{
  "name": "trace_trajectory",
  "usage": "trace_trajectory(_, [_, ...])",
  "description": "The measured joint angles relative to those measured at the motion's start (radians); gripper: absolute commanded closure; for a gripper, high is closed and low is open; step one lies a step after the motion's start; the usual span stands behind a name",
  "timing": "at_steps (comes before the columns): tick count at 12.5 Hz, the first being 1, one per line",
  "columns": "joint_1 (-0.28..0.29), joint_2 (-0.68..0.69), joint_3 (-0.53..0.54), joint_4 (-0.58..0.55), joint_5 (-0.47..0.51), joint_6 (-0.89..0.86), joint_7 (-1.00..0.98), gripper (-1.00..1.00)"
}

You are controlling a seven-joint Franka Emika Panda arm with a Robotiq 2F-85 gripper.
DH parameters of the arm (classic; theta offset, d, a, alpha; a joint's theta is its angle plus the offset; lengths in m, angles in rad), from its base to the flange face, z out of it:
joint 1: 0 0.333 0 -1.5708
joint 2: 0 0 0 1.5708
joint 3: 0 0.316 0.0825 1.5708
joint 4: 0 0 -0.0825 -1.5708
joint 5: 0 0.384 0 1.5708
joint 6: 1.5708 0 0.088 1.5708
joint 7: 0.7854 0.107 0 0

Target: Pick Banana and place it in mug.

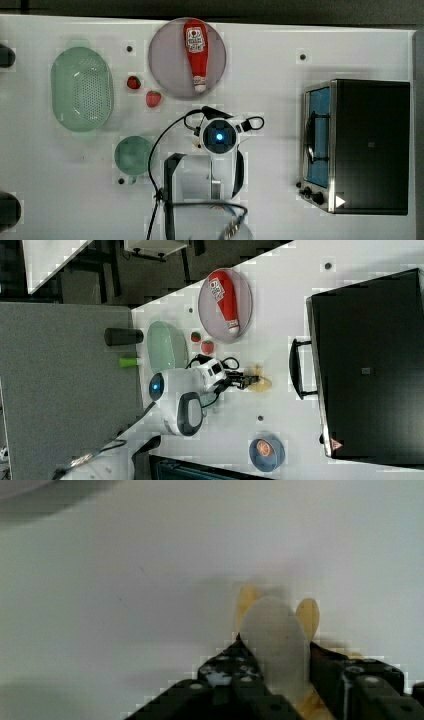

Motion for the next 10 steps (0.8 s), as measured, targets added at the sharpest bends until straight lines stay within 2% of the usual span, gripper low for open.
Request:
trace_trajectory(2, [-0.007, -0.088, 0.006, 0.008, -0.018, -0.173, 0.000, 0.28])
trace_trajectory(6, [-0.020, -0.299, 0.001, 0.125, -0.006, -0.562, -0.002, 0.28])
trace_trajectory(8, [-0.018, -0.378, 0.001, 0.232, 0.017, -0.707, -0.002, 0.28])
trace_trajectory(10, [-0.020, -0.425, 0.006, 0.328, 0.028, -0.777, -0.002, 0.28])
